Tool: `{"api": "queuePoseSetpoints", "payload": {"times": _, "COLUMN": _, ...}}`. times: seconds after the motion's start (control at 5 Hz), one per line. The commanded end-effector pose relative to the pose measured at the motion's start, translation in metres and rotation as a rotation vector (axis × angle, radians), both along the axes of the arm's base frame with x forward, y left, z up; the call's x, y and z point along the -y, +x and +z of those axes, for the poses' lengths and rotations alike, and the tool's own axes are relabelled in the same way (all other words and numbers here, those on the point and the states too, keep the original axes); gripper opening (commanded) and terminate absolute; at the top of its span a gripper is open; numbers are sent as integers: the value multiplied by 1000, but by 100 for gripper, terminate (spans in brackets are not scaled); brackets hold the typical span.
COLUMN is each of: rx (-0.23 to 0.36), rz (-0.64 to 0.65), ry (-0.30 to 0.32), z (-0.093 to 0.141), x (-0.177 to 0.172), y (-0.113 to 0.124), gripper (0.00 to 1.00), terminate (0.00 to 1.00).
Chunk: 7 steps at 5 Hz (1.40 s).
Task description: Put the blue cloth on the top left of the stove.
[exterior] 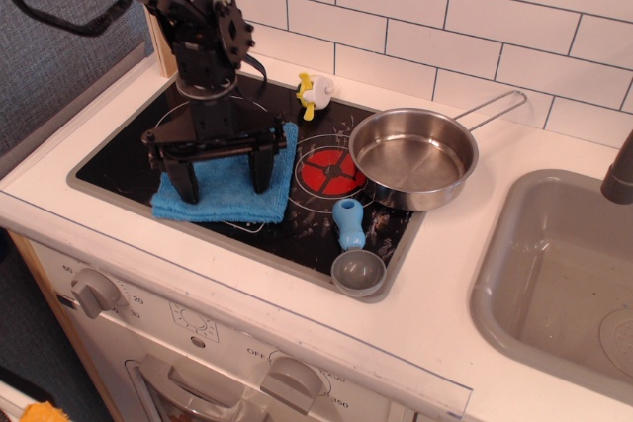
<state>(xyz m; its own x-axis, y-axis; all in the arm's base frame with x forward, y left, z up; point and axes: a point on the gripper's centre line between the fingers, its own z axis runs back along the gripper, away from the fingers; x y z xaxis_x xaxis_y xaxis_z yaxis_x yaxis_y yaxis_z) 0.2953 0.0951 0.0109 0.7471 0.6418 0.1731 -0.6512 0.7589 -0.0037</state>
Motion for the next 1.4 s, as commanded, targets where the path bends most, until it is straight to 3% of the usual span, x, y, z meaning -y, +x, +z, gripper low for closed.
{"api": "queuePoseSetpoints", "payload": {"times": 0.0, "rx": 39, "rz": -8, "ry": 9, "z": 5, "x": -33, "y": 33, "gripper": 100, "terminate": 0}}
{"api": "queuePoseSetpoints", "payload": {"times": 0.6, "rx": 73, "rz": -56, "ry": -14, "z": 7, "x": -70, "y": 85, "gripper": 100, "terminate": 0}}
{"api": "queuePoseSetpoints", "payload": {"times": 1.2, "rx": 102, "rz": -57, "ry": 2, "z": 28, "x": -79, "y": 90, "gripper": 100, "terminate": 0}}
